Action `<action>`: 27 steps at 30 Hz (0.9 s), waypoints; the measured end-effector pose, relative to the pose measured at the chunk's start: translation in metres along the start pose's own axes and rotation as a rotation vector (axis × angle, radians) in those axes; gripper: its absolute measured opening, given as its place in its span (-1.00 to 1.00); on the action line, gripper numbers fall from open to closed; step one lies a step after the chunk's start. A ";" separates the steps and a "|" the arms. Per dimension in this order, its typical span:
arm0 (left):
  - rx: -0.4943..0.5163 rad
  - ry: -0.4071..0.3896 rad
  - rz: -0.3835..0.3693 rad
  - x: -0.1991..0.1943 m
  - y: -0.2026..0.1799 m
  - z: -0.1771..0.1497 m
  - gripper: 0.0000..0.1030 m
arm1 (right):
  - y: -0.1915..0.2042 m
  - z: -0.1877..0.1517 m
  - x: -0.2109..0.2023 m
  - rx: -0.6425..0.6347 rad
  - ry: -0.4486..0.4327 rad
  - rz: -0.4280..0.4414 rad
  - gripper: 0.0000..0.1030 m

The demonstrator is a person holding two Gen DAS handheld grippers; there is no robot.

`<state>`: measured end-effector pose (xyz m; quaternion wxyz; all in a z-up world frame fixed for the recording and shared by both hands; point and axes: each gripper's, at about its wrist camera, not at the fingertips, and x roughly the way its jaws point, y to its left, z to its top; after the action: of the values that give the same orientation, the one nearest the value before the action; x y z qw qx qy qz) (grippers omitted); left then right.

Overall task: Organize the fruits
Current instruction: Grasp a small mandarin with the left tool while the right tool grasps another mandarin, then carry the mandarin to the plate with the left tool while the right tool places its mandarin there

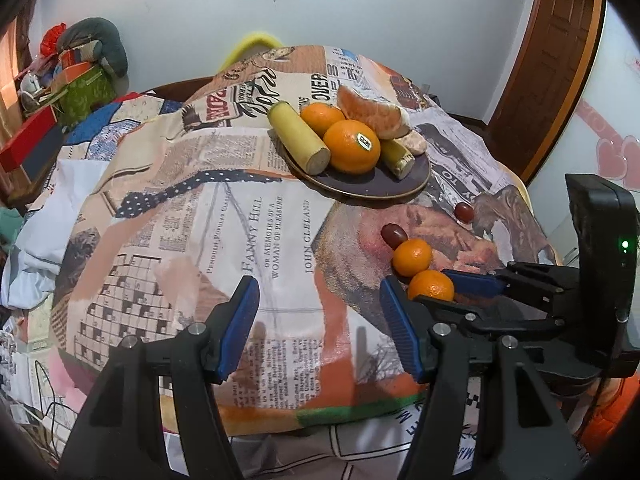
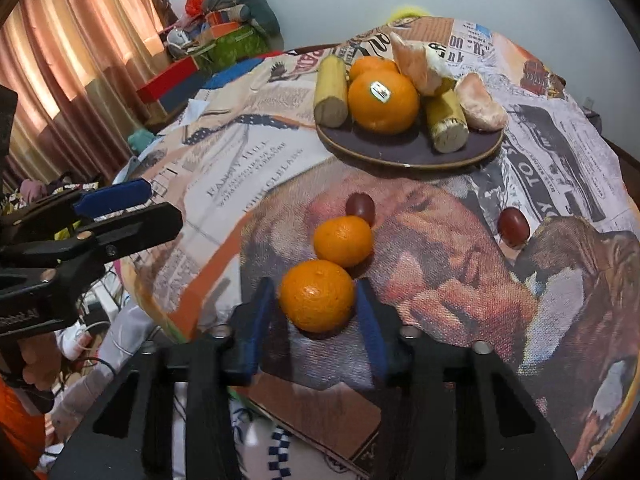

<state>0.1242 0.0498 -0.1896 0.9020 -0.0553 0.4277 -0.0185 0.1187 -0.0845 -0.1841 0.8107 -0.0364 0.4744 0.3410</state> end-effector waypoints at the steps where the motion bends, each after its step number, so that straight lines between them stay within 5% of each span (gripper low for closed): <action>1: 0.002 0.007 -0.007 0.003 -0.002 0.001 0.21 | -0.001 -0.001 -0.002 0.001 -0.002 0.003 -0.32; 22: 0.076 0.112 -0.103 0.076 -0.063 0.018 0.20 | -0.069 -0.002 -0.062 0.131 -0.141 -0.102 -0.33; 27: 0.083 0.125 -0.116 0.083 -0.066 0.018 -0.14 | -0.072 -0.001 -0.060 0.133 -0.139 -0.097 -0.33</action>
<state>0.1920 -0.0211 -0.2345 0.8726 -0.0414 0.4779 -0.0918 0.1411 -0.1709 -0.1564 0.8579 0.0184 0.4361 0.2710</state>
